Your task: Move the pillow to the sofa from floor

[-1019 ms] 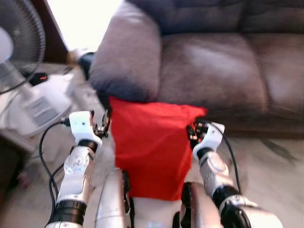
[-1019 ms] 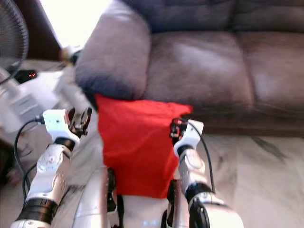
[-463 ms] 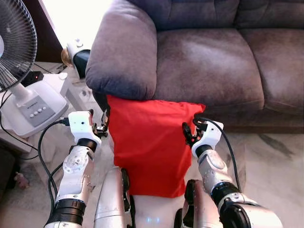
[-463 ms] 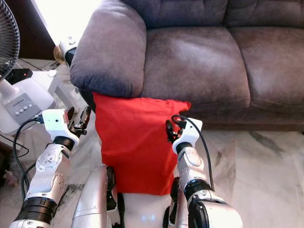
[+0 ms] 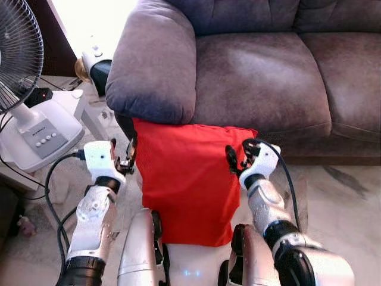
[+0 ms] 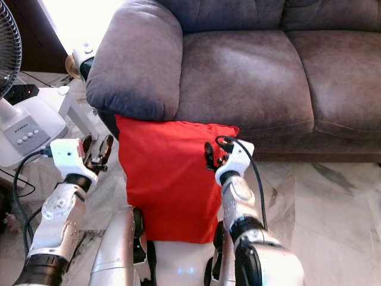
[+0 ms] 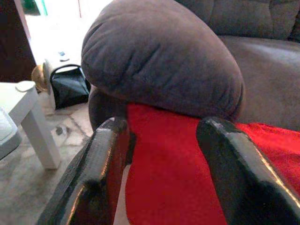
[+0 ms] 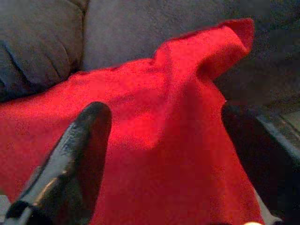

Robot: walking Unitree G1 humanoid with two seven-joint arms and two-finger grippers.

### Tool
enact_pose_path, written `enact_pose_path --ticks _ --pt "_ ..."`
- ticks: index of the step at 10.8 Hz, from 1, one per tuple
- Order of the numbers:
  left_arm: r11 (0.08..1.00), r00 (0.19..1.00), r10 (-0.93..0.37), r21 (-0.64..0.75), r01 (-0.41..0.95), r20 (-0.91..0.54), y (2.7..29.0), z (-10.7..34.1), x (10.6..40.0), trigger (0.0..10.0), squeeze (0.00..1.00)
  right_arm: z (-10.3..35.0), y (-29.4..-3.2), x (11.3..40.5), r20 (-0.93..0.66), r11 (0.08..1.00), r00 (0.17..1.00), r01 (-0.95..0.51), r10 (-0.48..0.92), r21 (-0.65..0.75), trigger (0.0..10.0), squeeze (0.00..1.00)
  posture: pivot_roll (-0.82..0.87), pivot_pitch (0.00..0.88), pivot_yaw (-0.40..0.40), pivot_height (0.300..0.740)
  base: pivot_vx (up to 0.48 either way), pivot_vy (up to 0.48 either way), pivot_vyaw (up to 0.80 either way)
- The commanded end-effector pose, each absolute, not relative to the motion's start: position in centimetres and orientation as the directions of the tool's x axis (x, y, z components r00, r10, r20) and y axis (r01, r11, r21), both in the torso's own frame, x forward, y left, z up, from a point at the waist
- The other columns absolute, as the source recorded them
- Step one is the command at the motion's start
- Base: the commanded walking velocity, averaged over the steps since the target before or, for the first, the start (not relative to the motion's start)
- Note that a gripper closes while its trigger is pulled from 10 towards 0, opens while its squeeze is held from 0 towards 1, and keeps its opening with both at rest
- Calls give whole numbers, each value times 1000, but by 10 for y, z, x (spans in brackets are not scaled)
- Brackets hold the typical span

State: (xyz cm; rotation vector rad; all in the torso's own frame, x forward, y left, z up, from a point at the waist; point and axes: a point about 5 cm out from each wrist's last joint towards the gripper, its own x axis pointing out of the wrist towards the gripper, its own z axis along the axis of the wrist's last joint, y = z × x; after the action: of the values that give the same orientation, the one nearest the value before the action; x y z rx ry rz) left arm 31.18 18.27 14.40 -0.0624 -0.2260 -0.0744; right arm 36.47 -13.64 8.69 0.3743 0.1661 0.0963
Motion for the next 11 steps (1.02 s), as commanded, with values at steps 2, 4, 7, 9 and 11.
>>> enact_pose_path --ticks 2,4,7,9,11 --pt "997 971 -53 -45 65 233 184 148 307 10000 0 94 -133 371 -159 934 978 -70 132 349 10000 0 237 297 20 572 0 0 0" --pt "997 980 -59 -42 69 191 180 137 304 10000 0 99 -135 373 -147 941 981 -70 126 332 10000 0 226 334 23 572 0 0 0" --pt "997 979 -52 -48 62 197 181 140 304 10000 0 91 -141 369 -164 943 981 -43 102 330 10000 0 228 278 18 572 92 0 0" --pt "997 977 -46 -48 57 207 182 143 308 10000 0 87 -142 366 -173 944 980 -42 103 326 10000 0 227 271 19 572 277 0 0" --pt "998 977 -40 -44 50 211 183 145 310 10000 0 79 -143 361 -191 946 977 -33 99 321 10000 0 228 280 11 572 294 0 0"
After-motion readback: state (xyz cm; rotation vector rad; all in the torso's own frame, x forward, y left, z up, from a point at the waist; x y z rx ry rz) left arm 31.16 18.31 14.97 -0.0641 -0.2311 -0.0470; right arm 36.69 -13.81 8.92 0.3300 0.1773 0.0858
